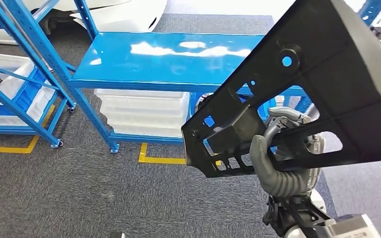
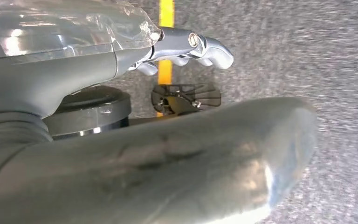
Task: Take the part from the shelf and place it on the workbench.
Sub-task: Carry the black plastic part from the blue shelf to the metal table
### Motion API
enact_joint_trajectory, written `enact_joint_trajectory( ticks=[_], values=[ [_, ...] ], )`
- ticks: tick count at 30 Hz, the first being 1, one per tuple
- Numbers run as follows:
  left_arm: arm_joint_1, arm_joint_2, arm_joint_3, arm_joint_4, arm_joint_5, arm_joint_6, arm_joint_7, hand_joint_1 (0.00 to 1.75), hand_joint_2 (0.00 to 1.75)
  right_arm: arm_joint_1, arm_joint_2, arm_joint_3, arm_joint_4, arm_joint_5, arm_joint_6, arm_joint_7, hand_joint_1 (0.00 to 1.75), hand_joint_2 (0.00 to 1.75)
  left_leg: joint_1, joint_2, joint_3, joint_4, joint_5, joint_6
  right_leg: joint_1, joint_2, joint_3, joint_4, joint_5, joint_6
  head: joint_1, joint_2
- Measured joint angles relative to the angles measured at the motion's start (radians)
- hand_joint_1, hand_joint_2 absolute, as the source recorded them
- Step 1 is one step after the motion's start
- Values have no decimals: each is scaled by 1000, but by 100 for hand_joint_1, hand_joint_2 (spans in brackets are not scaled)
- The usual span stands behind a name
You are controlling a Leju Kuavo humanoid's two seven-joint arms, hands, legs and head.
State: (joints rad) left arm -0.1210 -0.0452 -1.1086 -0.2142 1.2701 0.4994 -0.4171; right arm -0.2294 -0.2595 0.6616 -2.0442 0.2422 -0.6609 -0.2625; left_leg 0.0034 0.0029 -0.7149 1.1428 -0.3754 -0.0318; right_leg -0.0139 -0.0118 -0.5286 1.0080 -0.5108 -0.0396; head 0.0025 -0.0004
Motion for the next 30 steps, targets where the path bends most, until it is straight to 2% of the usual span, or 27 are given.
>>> enact_joint_trajectory(
  ticks=[1,2,3,4,5,6,7,8,9,10,12,13,14,15,17,18,19,20,21,22,23,24,25,26,28,29,30],
  values=[
    [0,0,0,0,0,0,0,0,0,0,0,0,1,-1,1,0,175,175,2,0,-16,63,-52,-3,0,0,-15,1,12,-3,-7,0],
    [0,0,0,0,0,0,0,0,0,0,0,0,1,-4,2,0,175,175,3,0,-26,125,-86,-6,1,0,-32,2,25,-3,-14,0],
    [0,0,0,0,0,0,0,0,0,1,0,0,2,-6,4,-1,175,175,4,0,-27,171,-93,-8,1,0,-49,4,37,-2,-20,0],
    [0,1,0,0,-1,0,0,0,0,1,0,1,3,-10,6,-1,175,175,5,0,-13,190,-75,-9,1,0,-68,7,50,0,-26,0],
    [-1,1,0,0,-1,0,0,0,0,1,0,1,4,-13,9,-1,175,175,6,0,17,176,-45,-8,1,0,-86,10,62,2,-32,0],
    [-1,1,0,0,-1,0,0,0,0,1,0,1,5,-16,10,-1,175,175,6,0,63,130,-18,-6,1,0,-103,14,73,6,-37,0],
    [-2,1,0,0,-2,0,0,0,0,2,0,1,5,-18,11,-1,175,175,5,-1,122,59,-12,-2,2,0,-117,18,83,10,-42,0],
    [-4,1,0,0,-3,0,0,0,0,2,0,1,6,-20,11,-2,175,175,4,-1,176,-20,-22,3,3,0,-126,20,92,15,-46,0],
    [-5,1,0,0,-4,0,0,0,0,3,0,1,6,-20,11,-3,175,175,1,-1,215,-81,-36,7,4,-1,-130,20,102,21,-46,0],
    [-6,1,0,0,-6,-1,0,0,0,4,0,2,6,-20,10,-4,175,175,-2,-1,235,-120,-47,12,3,-2,-131,18,112,27,-46,0],
    [-5,1,0,0,-9,-2,1,0,0,8,-1,2,7,-20,8,-5,175,175,-3,1,225,-137,-31,24,0,-3,-134,12,127,41,-42,0],
    [-4,1,0,1,-11,-3,1,0,0,11,-2,2,7,-18,7,-6,175,175,-2,3,214,-140,-20,32,-2,-1,-140,20,112,47,-42,0],
    [-3,1,0,1,-12,-4,1,0,0,14,-4,2,8,-16,6,-6,175,175,-1,5,200,-143,-7,41,-3,1,-150,44,77,52,-38,0],
    [-3,1,0,1,-14,-4,1,0,0,16,-6,2,9,-12,4,-6,175,175,0,7,186,-144,6,47,-4,3,-163,88,23,55,-33,0],
    [-3,1,0,1,-16,-4,1,0,0,19,-8,3,10,-1,2,-2,175,175,-2,7,150,-143,33,54,-4,5,-191,219,-84,61,-20,0],
    [-3,1,0,1,-17,-2,1,0,0,21,-9,3,10,4,1,0,175,175,-2,7,133,-141,46,54,-4,6,-198,279,-108,62,-14,0],
    [-3,1,0,1,-17,0,1,0,0,23,-10,3,11,8,0,3,175,175,-3,8,115,-139,59,53,-4,6,-192,317,-102,63,-9,0],
    [-2,1,0,1,-18,2,1,0,0,25,-11,3,11,11,-1,6,175,175,-3,8,96,-135,72,52,-4,6,-171,321,-74,63,-3,0],
    [-2,1,0,1,-19,3,1,0,0,27,-12,3,11,13,-2,8,175,175,-2,8,80,-129,82,49,-4,6,-132,288,-38,62,2,0],
    [-2,1,-1,1,-19,4,0,0,0,28,-14,3,11,14,-3,10,175,175,-3,8,64,-123,91,46,-4,6,-77,224,-16,60,7,0],
    [-1,1,-1,1,-21,4,0,0,0,29,-15,3,11,16,-4,10,175,175,-4,8,53,-116,98,42,-2,6,-18,142,-16,56,12,0],
    [-2,1,-1,1,-21,5,-1,0,0,29,-15,3,11,17,-5,11,175,175,-5,8,45,-110,106,37,-1,7,29,70,-32,51,14,0],
    [-2,1,-1,1,-22,5,-2,0,0,30,-16,3,11,19,-6,11,175,175,-6,8,40,-107,113,32,2,7,59,19,-52,46,16,0],
    [-2,1,-1,1,-23,6,-2,0,0,31,-16,3,11,22,-6,11,175,175,-6,9,37,-107,122,26,4,8,69,-8,-64,40,15,0],
    [-1,1,-1,1,-23,7,-3,0,0,35,-16,3,12,28,-7,11,175,175,-5,7,29,-102,121,14,1,7,60,-15,-56,25,12,0],
    [0,1,-1,1,-22,8,-2,0,0,37,-16,3,12,31,-8,11,175,175,-4,5,20,-81,97,8,-1,5,53,-16,-48,15,8,0],
    [1,1,-1,1,-21,8,-2,0,0,38,-15,3,12,35,-7,11,175,175,-3,4,6,-40,56,2,-3,2,44,-17,-39,7,3,0]
  ],
)
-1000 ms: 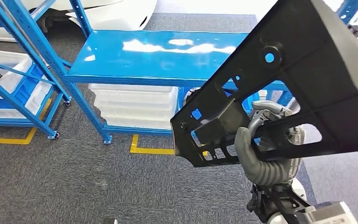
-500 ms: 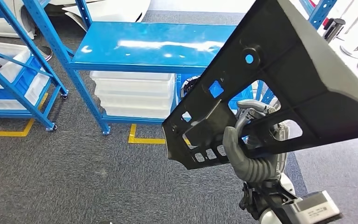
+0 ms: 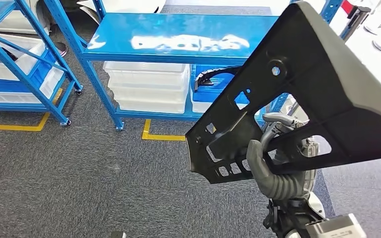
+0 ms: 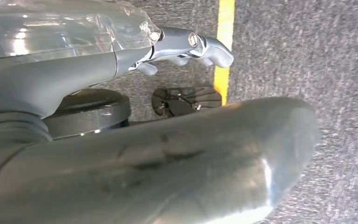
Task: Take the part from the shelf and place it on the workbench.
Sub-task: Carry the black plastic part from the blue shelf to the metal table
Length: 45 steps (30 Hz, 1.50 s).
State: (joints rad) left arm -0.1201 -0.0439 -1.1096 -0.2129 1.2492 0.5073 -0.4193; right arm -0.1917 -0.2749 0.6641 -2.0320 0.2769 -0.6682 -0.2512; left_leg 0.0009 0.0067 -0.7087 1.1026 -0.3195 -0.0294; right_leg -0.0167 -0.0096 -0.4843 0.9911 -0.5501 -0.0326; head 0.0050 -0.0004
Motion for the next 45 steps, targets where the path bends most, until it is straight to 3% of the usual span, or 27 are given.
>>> enact_joint_trajectory(
  ticks=[2,3,5,7,9,10,12,14,15,17,18,19,20,21,23,25,28,30,33,34,35,36,38,40,41,43,45],
  values=[
    [1,0,0,0,3,0,1,0,0,1,0,0,1,8,1,0,175,175,5,-1,-36,127,-90,-8,1,-6,-19,2,16,-8,-13,0],
    [1,0,0,0,4,0,1,0,0,1,0,0,1,12,2,0,175,175,7,-1,-49,186,-111,-12,2,-10,-29,3,23,-8,-19,0],
    [1,0,0,0,4,-2,1,0,0,2,0,0,3,24,3,3,175,175,10,0,-35,221,-87,-15,2,-20,-48,8,34,-5,-29,0],
    [1,0,0,0,0,-7,1,0,0,3,0,0,4,42,2,12,175,175,12,16,52,111,-43,-13,2,-34,-59,14,40,-1,-40,0],
    [-1,0,0,0,-7,-12,1,0,0,5,0,0,4,60,0,23,175,175,6,45,136,-23,-38,-4,6,-51,-64,19,44,7,-49,0],
    [-2,0,0,0,-9,-13,0,0,0,6,0,0,4,67,0,27,175,175,2,54,152,-58,-45,2,8,-59,-65,21,46,12,-50,0],
    [-1,0,0,0,-13,-15,1,0,0,9,0,0,4,76,-1,34,175,175,0,44,150,-78,-46,18,10,-76,-69,22,49,23,-45,0],
    [1,0,0,1,-13,-15,1,0,0,10,0,0,4,80,-1,37,175,175,3,27,144,-88,-35,35,6,-55,-80,46,27,34,-39,0],
    [1,0,0,1,-13,-16,1,0,0,11,0,0,4,81,-1,37,175,175,5,20,141,-92,-30,43,4,-35,-97,84,0,37,-34,0],
    [0,0,0,1,-13,-16,1,0,0,15,0,0,4,81,-2,38,175,175,4,3,131,-92,-22,51,2,-2,-154,213,-68,41,-20,0],
    [0,0,0,1,-13,-17,1,0,0,18,0,0,4,81,-2,39,175,175,3,-8,127,-91,-20,52,2,2,-181,274,-90,42,-13,0],
    [1,0,0,1,-13,-17,1,0,0,21,0,0,4,81,-2,39,175,175,2,-18,124,-88,-18,52,2,4,-195,307,-93,42,-8,0],
    [1,0,0,1,-13,-17,1,0,0,22,-1,0,4,81,-2,39,175,175,1,-30,121,-85,-17,52,1,6,-190,298,-75,42,-4,0],
    [1,0,0,1,-12,-17,1,0,0,23,-1,0,4,81,-2,39,175,175,1,-42,120,-82,-16,51,1,10,-165,249,-41,40,0,0],
    [0,0,0,1,-13,-17,1,0,0,24,-1,0,4,81,-2,39,175,175,1,-63,115,-74,-16,47,-2,41,-101,112,21,35,8,0],
    [-1,0,0,1,-13,-17,1,0,0,24,-1,0,4,81,-2,39,175,175,1,-82,102,-69,-11,36,-2,68,-74,42,36,32,11,0],
    [2,0,-1,2,-13,-17,1,0,0,25,-1,0,4,81,-2,39,175,175,2,-102,90,-67,-3,17,-4,49,-75,29,40,20,9,0],
    [2,1,-1,3,-13,-17,1,0,0,24,-1,0,4,81,-2,39,175,175,-1,-75,70,-19,-37,6,-8,26,-73,19,47,8,-2,0],
    [2,1,-1,3,-13,-18,1,0,0,26,-1,1,4,81,-2,39,175,175,6,-23,-9,169,-135,-7,-4,-10,-74,17,49,0,-22,0],
    [2,1,-1,3,-13,-18,1,0,0,26,-1,1,4,81,-2,39,175,175,9,-18,-24,209,-147,-10,-3,-23,-74,17,48,0,-25,0],
    [3,1,-2,3,-13,-18,1,0,0,26,-1,1,4,81,-2,39,175,175,11,-15,-21,212,-140,-11,-3,-34,-74,17,48,0,-29,0],
    [3,1,-2,3,-13,-18,1,0,0,27,-1,1,4,81,-2,39,175,175,12,-10,2,173,-116,-11,-3,-45,-73,17,48,1,-34,0],
    [2,1,-2,4,-13,-18,1,0,0,26,-1,1,4,82,-2,39,175,175,8,24,80,28,-56,-5,-1,-65,-70,18,46,4,-44,0],
    [1,1,-2,4,-14,-19,1,0,0,26,-1,1,4,84,-2,40,175,175,0,55,123,-67,-29,5,4,-82,-69,20,43,11,-49,0],
    [1,1,-2,4,-14,-19,1,0,0,26,-1,1,4,85,-2,41,175,175,-4,57,123,-79,-30,10,6,-91,-69,20,43,16,-48,0],
    [3,1,-2,4,-14,-21,2,0,0,26,-1,1,4,88,-2,44,175,175,-4,36,118,-85,-24,23,5,-100,-68,21,40,28,-43,0],
    [3,1,-3,4,-15,-24,2,0,0,26,-1,1,4,90,-2,46,175,175,0,15,118,-96,-14,38,0,-62,-82,58,8,37,-38,0]
  ],
)
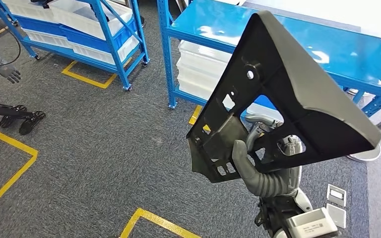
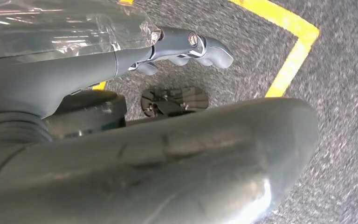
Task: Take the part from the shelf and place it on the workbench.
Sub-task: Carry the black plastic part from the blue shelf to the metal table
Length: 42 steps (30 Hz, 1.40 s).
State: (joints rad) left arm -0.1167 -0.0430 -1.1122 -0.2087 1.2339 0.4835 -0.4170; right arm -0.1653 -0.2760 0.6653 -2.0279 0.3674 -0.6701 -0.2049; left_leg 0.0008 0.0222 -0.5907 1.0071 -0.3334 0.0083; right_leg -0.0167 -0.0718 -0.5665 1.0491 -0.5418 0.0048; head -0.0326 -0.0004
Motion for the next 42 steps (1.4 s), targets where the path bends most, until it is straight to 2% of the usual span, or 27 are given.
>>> enact_joint_trajectory(
  ticks=[2,3,4,5,6,7,9,11,13,14,16,18,20,21,23,26,27,29,30,32,34,35,36,37,39,40,42],
  values=[
    [-2,0,0,0,-2,-2,0,0,0,3,0,0,0,1,0,2,175,175,1,-20,-1,-4,6,8,-3,51,-52,115,-66,2,13,0],
    [-2,0,-1,0,-4,-3,1,0,0,6,0,0,0,1,0,2,175,175,1,-30,-2,-3,6,10,-2,62,-84,185,-94,3,20,0],
    [-2,0,-1,0,-6,-4,2,0,0,9,0,0,0,1,1,3,175,175,0,-43,-3,-2,6,10,-2,67,-109,235,-106,3,25,0],
    [-2,0,-1,0,-9,-4,3,0,0,11,0,0,0,1,6,3,175,175,0,-56,-3,1,6,10,-2,69,-117,250,-99,4,30,0],
    [-2,0,-1,0,-12,-5,5,0,0,13,0,0,0,1,13,4,175,175,0,-70,-4,4,6,9,-3,71,-106,225,-73,4,33,0],
    [-2,0,-2,0,-15,-5,8,0,0,13,0,0,0,0,24,5,175,175,1,-83,-4,8,5,8,-5,78,-78,164,-34,3,38,0],
    [-4,0,-2,0,-18,-4,13,0,0,12,0,0,1,0,49,6,175,175,2,-109,-12,21,1,0,-14,127,-21,37,16,3,45,0],
    [-5,0,-2,0,-18,-2,16,0,0,10,2,1,3,0,70,7,175,175,3,-131,-25,28,4,-13,-16,161,-5,-11,23,2,45,0],
    [-4,0,-2,0,-17,0,17,0,0,6,5,1,4,-1,85,8,175,175,6,-151,-34,28,10,-26,-14,141,-6,-15,28,-7,42,0],
    [-3,0,-2,0,-16,2,18,0,0,2,7,1,5,-1,91,8,175,175,5,-142,-38,35,5,-31,-14,128,-5,-19,31,-14,41,0],
    [-4,0,-2,0,-15,3,18,0,0,-6,11,1,6,0,100,7,175,175,4,-94,-68,104,-38,-41,-15,97,-3,-25,34,-27,28,0],
    [-5,0,-2,0,-14,3,18,0,0,-9,13,2,8,-1,108,6,175,175,6,-45,-127,236,-105,-48,-9,66,-2,-25,32,-35,14,0],
    [-4,0,-2,0,-12,3,18,0,0,-11,14,2,12,-5,114,6,175,175,10,-33,-166,326,-136,-51,-6,39,-2,-25,30,-37,7,0],
    [-4,0,-2,0,-11,3,18,0,0,-13,16,2,15,-6,116,6,175,175,11,-31,-166,331,-131,-51,-5,28,-2,-25,30,-37,4,0],
    [-3,0,-2,0,-9,5,18,0,0,-20,19,2,19,-11,122,5,175,175,11,-22,-119,248,-85,-48,-4,8,1,-25,28,-36,-2,0],
    [-5,0,-2,0,-4,9,18,0,0,-32,24,3,24,-18,134,2,175,175,-2,38,-22,57,-18,-32,2,-22,8,-24,22,-27,-13,0],
    [-5,0,-2,0,-1,11,18,0,0,-35,25,3,26,-20,137,1,175,175,-7,48,-13,31,-14,-27,4,-32,9,-24,20,-23,-13,0],
    [-3,0,-1,0,6,15,18,0,0,-39,28,4,28,-26,143,-2,175,175,-9,29,-17,24,-11,-17,5,-53,13,-28,19,-14,-10,0],
    [-1,0,-1,0,9,18,18,0,0,-42,29,5,29,-28,146,-3,175,175,-8,17,-16,18,-8,-11,4,-48,14,-25,14,-9,-7,0],
    [-1,0,-1,0,17,25,18,0,0,-47,31,6,32,-35,152,-8,175,175,-2,-5,-12,6,1,3,0,-2,-6,25,-23,-3,0,0],
    [-4,0,0,0,22,29,18,0,0,-49,32,8,35,-42,155,-12,175,175,-2,-28,-11,4,4,10,-2,53,-67,152,-86,-2,12,0],
    [-4,0,0,0,24,30,19,0,0,-49,32,8,36,-44,156,-14,175,175,-2,-41,-11,5,3,11,-2,64,-99,215,-106,-2,18,0],
    [-4,0,0,0,24,30,19,0,0,-49,32,10,38,-45,157,-14,175,175,-3,-55,-11,7,3,12,-2,68,-121,252,-109,-1,24,0],
    [-4,0,0,0,24,30,19,0,0,-49,32,11,40,-46,157,-15,175,175,-3,-69,-11,10,2,11,-2,70,-125,250,-91,-1,28,0],
    [-4,0,0,0,25,31,20,0,0,-50,32,13,42,-47,158,-16,175,175,-2,-98,-10,18,-3,7,-6,86,-80,136,-16,-2,38,0],
    [-5,0,0,0,28,33,20,0,0,-50,33,15,43,-48,157,-18,175,175,-2,-110,-13,25,-6,3,-9,107,-53,73,12,-2,43,0],
    [-5,0,1,1,37,39,19,0,0,-49,35,18,44,-55,156,-27,175,175,0,-132,-22,35,-9,-7,-12,139,-25,4,31,-4,51,0]
  ],
)
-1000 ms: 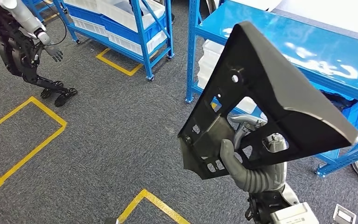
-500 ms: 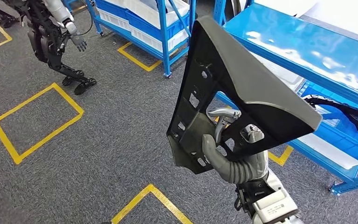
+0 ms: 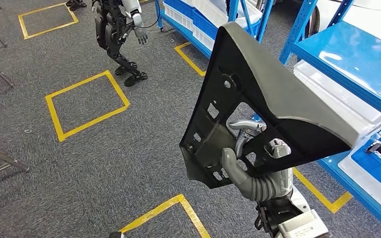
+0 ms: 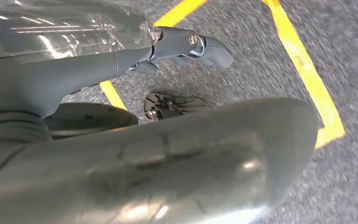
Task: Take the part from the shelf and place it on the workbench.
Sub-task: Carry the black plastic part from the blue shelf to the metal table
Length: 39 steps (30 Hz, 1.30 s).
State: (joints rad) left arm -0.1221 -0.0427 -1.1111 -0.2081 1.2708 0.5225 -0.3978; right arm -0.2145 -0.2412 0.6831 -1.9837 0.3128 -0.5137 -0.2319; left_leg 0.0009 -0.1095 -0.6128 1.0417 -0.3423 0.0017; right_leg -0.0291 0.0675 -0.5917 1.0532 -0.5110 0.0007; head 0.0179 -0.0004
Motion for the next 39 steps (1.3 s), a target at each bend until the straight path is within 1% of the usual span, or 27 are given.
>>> enact_joint_trajectory(
  ticks=[1,2,3,5,7,9,10,11,12,14,15,16,18,20,22,23,24,25,26,27,29,31,33,34,36,37,39],
  values=[
    [1,0,0,0,4,2,0,0,0,0,1,1,1,-3,-1,-5,175,175,2,-10,-4,1,1,-6,2,3,1,-3,-3,-3,1,0],
    [2,1,1,0,7,4,-1,0,0,0,3,2,1,-5,-2,-9,175,175,4,-20,-7,0,3,-12,3,-6,2,-5,-2,-8,1,0],
    [4,3,1,1,10,4,-3,0,0,1,4,2,1,-6,-3,-13,175,175,5,-17,-8,3,2,-18,4,-18,4,-9,0,-14,1,0],
    [4,7,2,2,15,4,-7,0,0,1,8,3,1,-8,-8,-21,175,175,2,24,-26,48,-27,-30,3,-43,11,-17,3,-28,-7,0],
    [2,10,5,2,24,5,-12,0,0,3,10,4,1,-19,-10,-33,175,175,3,79,-80,167,-88,-38,8,-70,14,-20,1,-37,-20,0],
    [3,12,10,2,37,7,-17,0,0,4,11,4,3,-38,-4,-47,175,175,8,97,-134,276,-128,-43,11,-99,16,-19,-2,-41,-28,0],
    [4,13,13,2,42,9,-19,0,0,3,12,4,4,-46,1,-52,175,175,9,100,-137,283,-121,-43,12,-112,17,-19,-4,-41,-31,0],
    [5,13,16,2,47,11,-20,0,0,2,13,5,4,-52,5,-55,175,175,10,105,-119,249,-96,-42,13,-125,19,-19,-6,-40,-34,0],
    [5,14,20,2,51,13,-21,0,0,1,14,5,5,-56,8,-57,175,175,9,115,-84,182,-61,-39,13,-136,23,-19,-8,-39,-38,0],
    [4,15,23,2,56,17,-21,0,0,-3,16,5,5,-58,11,-59,175,175,1,159,-18,47,-13,-28,16,-157,29,-19,-14,-33,-47,0],
    [4,15,24,2,58,18,-21,0,0,-4,16,5,5,-58,12,-59,175,175,-5,173,-3,11,-4,-23,17,-165,31,-19,-16,-28,-50,0],
    [4,15,25,2,59,20,-21,0,0,-5,17,6,5,-58,12,-59,175,175,-10,178,-1,-1,-4,-18,18,-174,32,-20,-17,-24,-51,0],
    [7,16,27,3,59,22,-21,0,0,-6,17,6,5,-58,12,-59,175,175,-10,154,-3,-10,1,-9,17,-189,37,-23,-21,-14,-50,0],
    [8,16,30,3,59,22,-21,0,0,-7,17,7,5,-58,13,-60,175,175,-5,130,6,-27,10,5,14,-154,29,8,-46,-6,-47,0],
    [6,16,33,4,59,23,-21,0,0,-7,17,9,6,-58,14,-61,175,175,-3,107,13,-35,15,13,11,-94,-20,116,-103,-5,-37,0],
    [5,16,34,4,59,23,-21,0,0,-6,17,9,6,-58,14,-61,175,175,-4,95,13,-34,15,15,11,-78,-56,184,-131,-5,-31,0],
    [5,16,35,4,59,23,-21,0,0,-6,17,10,6,-59,13,-61,175,175,-4,81,13,-33,14,16,12,-72,-85,236,-143,-4,-25,0],
    [6,16,37,4,59,23,-21,0,0,-5,17,11,6,-59,13,-61,175,175,-5,67,13,-31,13,16,11,-69,-100,255,-136,-4,-20,0],
    [6,16,39,4,59,23,-20,0,0,-5,16,12,6,-59,13,-61,175,175,-5,52,14,-27,12,15,10,-67,-97,234,-109,-4,-15,0],
    [6,16,41,4,60,23,-20,0,0,-5,16,13,6,-59,13,-61,175,175,-4,37,14,-23,9,13,8,-60,-75,177,-67,-3,-11,0],
    [5,16,45,4,66,24,-20,0,0,-6,16,15,7,-59,16,-61,175,175,-1,12,10,-9,1,5,1,-21,-23,52,-11,-3,-3,0],
    [5,16,49,4,79,27,-18,0,0,-7,16,17,8,-62,24,-59,175,175,1,-7,0,-1,-2,-7,1,4,-4,3,-2,-5,0,0],
    [8,17,52,4,91,26,-11,0,0,-10,17,19,8,-66,33,-57,175,175,4,-23,-5,-2,0,-19,4,-13,-3,-2,1,-16,-2,0],
    [10,17,54,4,96,25,-4,0,0,-13,17,19,8,-66,36,-56,175,175,3,-14,-7,4,-4,-25,5,-24,0,-6,2,-22,-4,0],
    [10,17,59,4,99,27,14,0,0,-14,18,20,8,-62,35,-53,175,175,1,36,-33,67,-42,-35,5,-52,7,-15,4,-34,-18,0],
    [9,16,61,4,100,30,25,0,0,-12,18,20,8,-59,33,-51,175,175,1,69,-59,126,-74,-40,8,-66,9,-16,3,-38,-26,0],
    [9,16,65,4,100,39,43,0,0,-6,18,20,9,-56,31,-48,175,175,6,96,-119,249,-126,-45,14,-95,12,-16,-1,-44,-36,0]
  ],
)
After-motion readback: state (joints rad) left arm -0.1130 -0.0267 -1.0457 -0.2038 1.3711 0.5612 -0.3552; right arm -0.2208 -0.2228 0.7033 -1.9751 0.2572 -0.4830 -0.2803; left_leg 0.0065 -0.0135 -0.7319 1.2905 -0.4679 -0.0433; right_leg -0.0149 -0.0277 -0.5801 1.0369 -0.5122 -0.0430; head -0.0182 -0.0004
